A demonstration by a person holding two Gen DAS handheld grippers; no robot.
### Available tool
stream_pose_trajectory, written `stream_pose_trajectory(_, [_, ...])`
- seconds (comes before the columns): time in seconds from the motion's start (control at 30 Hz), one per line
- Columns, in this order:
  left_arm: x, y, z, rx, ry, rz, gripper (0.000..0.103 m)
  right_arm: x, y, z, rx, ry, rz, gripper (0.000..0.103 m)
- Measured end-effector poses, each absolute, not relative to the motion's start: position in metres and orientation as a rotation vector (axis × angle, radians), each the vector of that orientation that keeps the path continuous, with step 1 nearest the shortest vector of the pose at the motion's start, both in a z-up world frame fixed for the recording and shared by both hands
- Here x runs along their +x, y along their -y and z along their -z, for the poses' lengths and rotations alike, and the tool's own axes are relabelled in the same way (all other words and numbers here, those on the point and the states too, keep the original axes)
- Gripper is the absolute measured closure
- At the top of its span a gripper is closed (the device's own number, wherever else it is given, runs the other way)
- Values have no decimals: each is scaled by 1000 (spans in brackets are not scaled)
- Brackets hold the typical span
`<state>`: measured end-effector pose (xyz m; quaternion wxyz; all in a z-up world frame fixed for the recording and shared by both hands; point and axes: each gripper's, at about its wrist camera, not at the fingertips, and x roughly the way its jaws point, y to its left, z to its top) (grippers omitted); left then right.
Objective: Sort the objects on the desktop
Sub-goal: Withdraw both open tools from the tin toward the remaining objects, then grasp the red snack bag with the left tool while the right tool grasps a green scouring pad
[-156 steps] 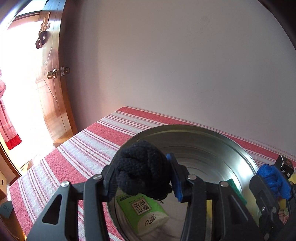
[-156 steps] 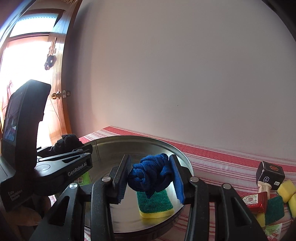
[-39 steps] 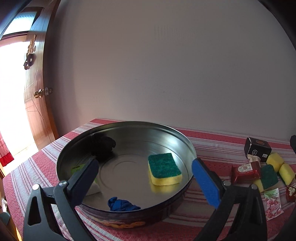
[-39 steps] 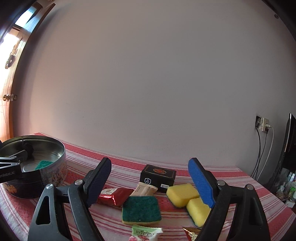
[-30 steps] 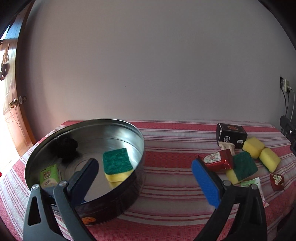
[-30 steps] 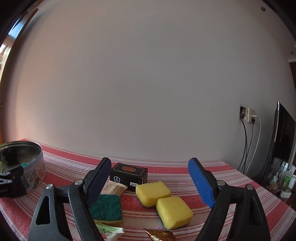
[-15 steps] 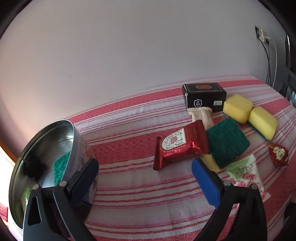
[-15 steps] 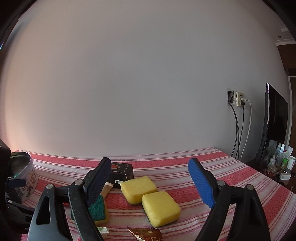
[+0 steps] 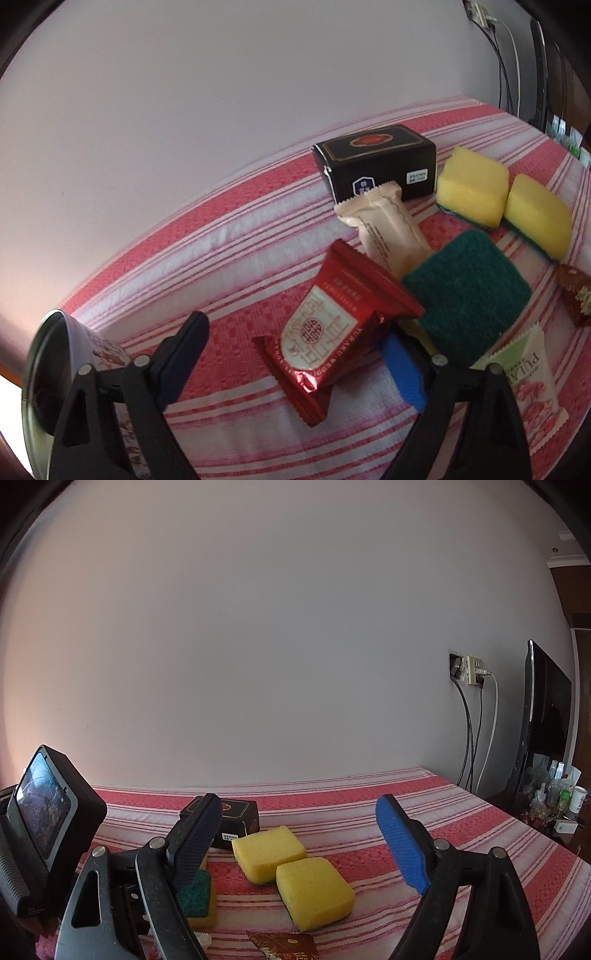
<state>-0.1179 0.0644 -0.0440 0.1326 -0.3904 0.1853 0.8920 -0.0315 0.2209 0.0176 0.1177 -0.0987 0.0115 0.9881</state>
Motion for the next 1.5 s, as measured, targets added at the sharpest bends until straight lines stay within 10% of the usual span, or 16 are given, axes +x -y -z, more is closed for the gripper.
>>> stream_pose_trajectory(0.23, [-129, -47, 46, -1184, -280, -2477, 65, -40, -227, -14, -324, -64, -2881, 16])
stream_pose_trajectory(0.9, [-74, -10, -29, -671, -108, -2748, 67, -67, -206, -1, -656, -157, -3132, 16])
stream_pose_trajectory(1.07, [-80, -3, -35, -680, -51, -2768, 67, -98, -200, 25, -1057, -493, -3135, 16])
stream_pose_trajectory(1.27, [-82, 5, -37, -701, 2, -2775, 67, -119, -173, 38, -1222, -323, -3053, 16])
stream_pose_trajectory(1.5, [-83, 8, -31, -730, 32, -2780, 67, -128, -170, 51, -1343, -388, -3014, 36])
